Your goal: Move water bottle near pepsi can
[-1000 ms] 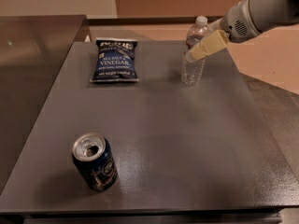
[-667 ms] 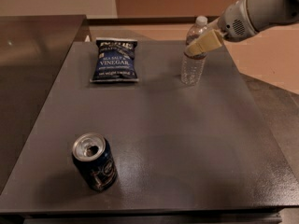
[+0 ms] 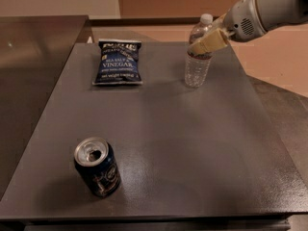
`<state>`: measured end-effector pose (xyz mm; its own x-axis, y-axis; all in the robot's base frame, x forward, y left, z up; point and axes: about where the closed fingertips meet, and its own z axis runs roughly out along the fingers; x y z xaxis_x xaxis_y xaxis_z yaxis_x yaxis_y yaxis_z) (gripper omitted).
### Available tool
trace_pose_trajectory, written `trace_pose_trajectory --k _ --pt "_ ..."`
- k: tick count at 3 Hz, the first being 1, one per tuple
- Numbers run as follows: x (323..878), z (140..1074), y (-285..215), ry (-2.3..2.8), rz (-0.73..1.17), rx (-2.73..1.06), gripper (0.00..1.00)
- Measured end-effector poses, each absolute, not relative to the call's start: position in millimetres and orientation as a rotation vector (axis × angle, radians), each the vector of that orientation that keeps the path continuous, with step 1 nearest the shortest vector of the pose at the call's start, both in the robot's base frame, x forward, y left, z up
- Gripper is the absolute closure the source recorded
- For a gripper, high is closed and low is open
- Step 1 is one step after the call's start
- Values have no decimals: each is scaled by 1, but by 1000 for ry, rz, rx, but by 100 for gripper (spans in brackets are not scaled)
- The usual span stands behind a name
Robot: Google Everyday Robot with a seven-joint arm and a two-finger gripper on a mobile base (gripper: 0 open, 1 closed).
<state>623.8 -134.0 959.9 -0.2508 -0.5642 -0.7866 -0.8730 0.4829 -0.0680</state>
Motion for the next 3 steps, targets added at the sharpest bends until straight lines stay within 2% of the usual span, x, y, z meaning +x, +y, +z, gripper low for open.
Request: trace_pose_trajectory --k 1,3 --pt "599 972 -124 1886 533 -1276 100" --pt "524 980 -102 1779 630 -1488 100"
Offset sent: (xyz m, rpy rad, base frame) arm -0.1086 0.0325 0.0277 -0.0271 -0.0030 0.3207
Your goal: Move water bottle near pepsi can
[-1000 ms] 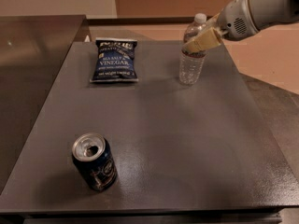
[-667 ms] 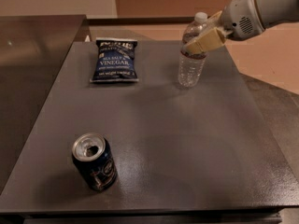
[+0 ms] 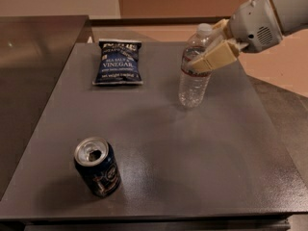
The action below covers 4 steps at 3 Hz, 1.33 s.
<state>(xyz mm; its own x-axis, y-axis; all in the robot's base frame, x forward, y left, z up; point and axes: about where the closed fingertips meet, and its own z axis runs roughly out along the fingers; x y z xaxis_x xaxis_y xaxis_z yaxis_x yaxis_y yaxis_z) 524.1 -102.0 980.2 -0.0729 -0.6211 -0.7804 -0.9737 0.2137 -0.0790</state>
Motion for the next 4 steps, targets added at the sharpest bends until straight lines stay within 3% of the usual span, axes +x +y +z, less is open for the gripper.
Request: trace_pose_trajectory --k 4 --pt "402 967 -5 1388 815 -1905 100"
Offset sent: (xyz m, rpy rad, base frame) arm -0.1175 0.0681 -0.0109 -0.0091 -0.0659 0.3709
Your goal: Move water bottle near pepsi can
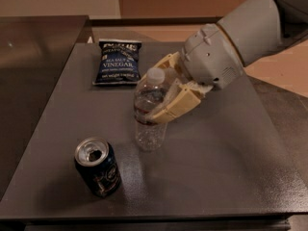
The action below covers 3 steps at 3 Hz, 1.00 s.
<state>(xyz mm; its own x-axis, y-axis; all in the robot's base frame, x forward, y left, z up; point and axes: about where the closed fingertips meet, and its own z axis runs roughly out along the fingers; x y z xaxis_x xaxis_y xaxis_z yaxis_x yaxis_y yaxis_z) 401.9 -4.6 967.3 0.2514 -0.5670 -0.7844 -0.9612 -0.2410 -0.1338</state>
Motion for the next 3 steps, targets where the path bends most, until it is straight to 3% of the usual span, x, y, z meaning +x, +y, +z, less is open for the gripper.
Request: trace_pose_trajectory --k 1,2,3 --pt "384 962 13 1326 876 -1986 100" --pt "371 958 26 1279 922 -2037 83" --pt "367 951 34 1271 945 -2070 59"
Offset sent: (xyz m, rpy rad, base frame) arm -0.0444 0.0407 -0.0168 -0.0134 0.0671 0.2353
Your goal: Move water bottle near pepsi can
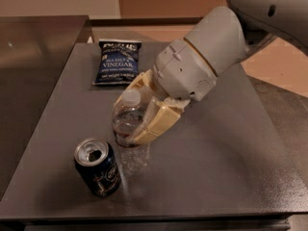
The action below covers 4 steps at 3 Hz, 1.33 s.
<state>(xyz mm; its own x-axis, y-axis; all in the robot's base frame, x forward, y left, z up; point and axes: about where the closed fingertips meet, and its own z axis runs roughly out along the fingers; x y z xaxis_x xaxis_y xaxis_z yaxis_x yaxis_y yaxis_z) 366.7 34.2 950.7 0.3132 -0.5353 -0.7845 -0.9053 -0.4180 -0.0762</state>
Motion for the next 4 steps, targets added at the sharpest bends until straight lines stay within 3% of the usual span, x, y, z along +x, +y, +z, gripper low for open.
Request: trace_pose_trajectory --k 2,3,4 --pt "367 945 40 1273 943 -2098 12" --pt "367 946 42 1271 937 -2099 0" --pt "367 946 42 1271 937 -2099 0"
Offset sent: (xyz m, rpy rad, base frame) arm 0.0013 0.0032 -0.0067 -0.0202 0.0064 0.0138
